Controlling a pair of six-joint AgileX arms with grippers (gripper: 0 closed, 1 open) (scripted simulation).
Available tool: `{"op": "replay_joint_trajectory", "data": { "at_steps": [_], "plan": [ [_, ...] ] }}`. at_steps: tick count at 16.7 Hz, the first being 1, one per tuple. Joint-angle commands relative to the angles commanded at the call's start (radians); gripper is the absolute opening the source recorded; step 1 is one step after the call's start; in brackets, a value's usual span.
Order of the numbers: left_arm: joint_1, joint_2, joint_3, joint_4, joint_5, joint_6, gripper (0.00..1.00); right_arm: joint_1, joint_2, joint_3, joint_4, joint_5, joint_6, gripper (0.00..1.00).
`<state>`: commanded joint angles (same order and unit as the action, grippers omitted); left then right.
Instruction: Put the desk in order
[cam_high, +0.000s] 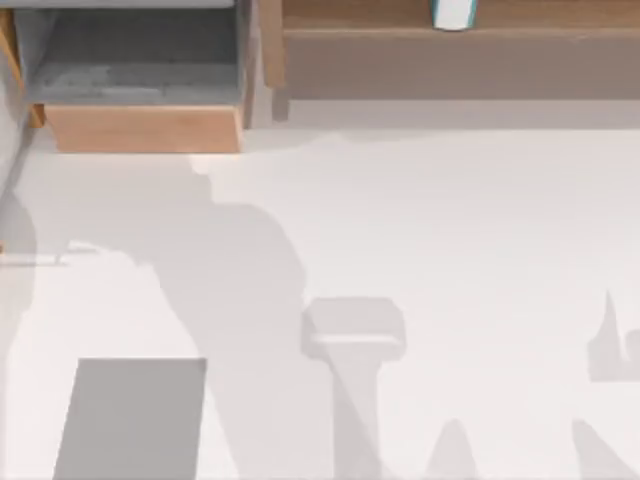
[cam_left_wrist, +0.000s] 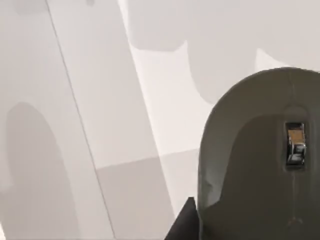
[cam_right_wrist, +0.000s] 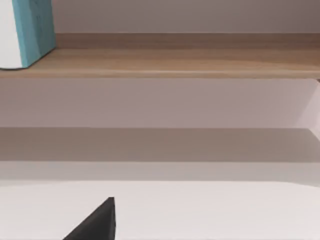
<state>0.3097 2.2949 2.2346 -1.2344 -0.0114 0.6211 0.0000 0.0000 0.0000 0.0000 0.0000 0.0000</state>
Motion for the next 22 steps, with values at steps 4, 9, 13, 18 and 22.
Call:
{"op": "replay_joint_trajectory", "data": {
  "at_steps": [4, 9, 13, 18, 22],
  "plan": [
    [-0.010, -0.219, -0.188, 0.041, 0.008, -0.121, 0.00, 0.000, 0.000, 0.000, 0.000, 0.000, 0.000, 1.00],
    [-0.074, -0.455, -0.503, 0.053, 0.030, -0.329, 0.00, 0.000, 0.000, 0.000, 0.000, 0.000, 0.000, 1.00],
    [-0.205, -0.576, -0.801, 0.070, 0.018, -0.521, 0.00, 0.000, 0.000, 0.000, 0.000, 0.000, 0.000, 1.00],
    [-0.428, -0.632, -1.140, 0.186, -0.025, -0.765, 0.00, 0.000, 0.000, 0.000, 0.000, 0.000, 0.000, 1.00],
    [-0.606, -0.701, -1.335, 0.312, -0.041, -0.933, 0.00, 0.000, 0.000, 0.000, 0.000, 0.000, 0.000, 1.00]
  ]
}}
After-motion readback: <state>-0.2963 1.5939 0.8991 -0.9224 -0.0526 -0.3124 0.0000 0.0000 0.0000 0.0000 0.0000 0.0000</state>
